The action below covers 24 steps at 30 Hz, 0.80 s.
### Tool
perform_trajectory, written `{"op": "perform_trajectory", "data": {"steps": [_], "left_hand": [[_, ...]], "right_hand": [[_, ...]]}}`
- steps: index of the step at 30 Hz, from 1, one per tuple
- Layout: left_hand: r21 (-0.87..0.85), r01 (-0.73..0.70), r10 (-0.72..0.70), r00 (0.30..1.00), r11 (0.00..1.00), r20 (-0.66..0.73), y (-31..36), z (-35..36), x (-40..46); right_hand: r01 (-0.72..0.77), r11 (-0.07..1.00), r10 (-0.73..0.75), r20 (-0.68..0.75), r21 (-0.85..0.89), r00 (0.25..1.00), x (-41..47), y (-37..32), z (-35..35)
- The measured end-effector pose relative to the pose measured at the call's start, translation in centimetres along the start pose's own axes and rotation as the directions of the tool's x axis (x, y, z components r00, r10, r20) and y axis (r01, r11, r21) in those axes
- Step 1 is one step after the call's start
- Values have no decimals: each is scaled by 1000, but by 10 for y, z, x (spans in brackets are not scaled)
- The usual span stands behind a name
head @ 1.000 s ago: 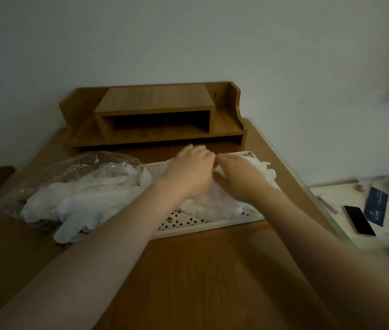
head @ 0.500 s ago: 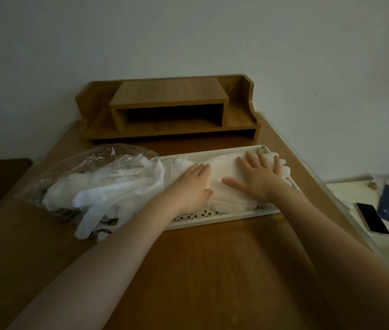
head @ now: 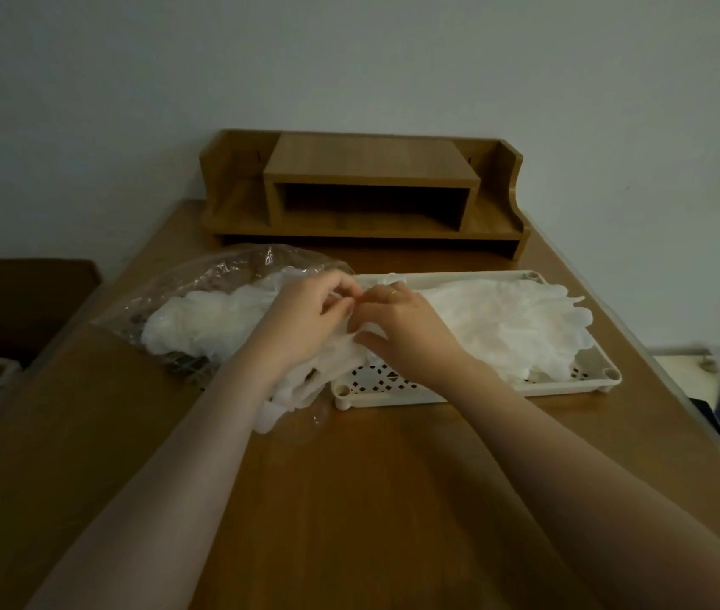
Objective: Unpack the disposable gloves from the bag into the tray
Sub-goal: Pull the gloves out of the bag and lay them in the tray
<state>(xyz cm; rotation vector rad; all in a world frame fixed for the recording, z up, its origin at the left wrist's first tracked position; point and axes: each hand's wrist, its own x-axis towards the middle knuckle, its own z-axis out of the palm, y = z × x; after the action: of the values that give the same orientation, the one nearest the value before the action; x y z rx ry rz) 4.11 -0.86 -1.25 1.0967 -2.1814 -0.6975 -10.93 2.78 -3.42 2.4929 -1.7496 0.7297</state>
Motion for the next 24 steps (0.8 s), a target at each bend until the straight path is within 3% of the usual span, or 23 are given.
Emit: {"op": "perform_trajectory", "data": {"steps": [3,8,12,15,18,20,24], "left_hand": [[61,15,-20,996,998,88,-13,1,-3],[168,40,-62,990,985,125,-26,1,-6],[229,48,-72,993,972,97,-30,-3,-4],[211,88,-96,995,974,29,-29,-4,-3],[-23,129,-130,987,991,-91,-9,-6,0],[-225,108,-115,993,968,-19,13,-6,4],[-246,24,1,995,969,102,43,3,10]], "right_hand": [[-34,999,35,-22,40,999,2,1,-3],[-180,934,212,-73,308,975,4,-3,-10],[-288,674,487,-117,680,866,4,-3,-20],[-326,592,594,-125,737,795,4,1,-35],[-338,538,635,-108,772,765,4,3,-51],[-339,538,630,-101,772,770,4,4,-62],[-312,590,585,-127,745,801,1,5,-78]]}}
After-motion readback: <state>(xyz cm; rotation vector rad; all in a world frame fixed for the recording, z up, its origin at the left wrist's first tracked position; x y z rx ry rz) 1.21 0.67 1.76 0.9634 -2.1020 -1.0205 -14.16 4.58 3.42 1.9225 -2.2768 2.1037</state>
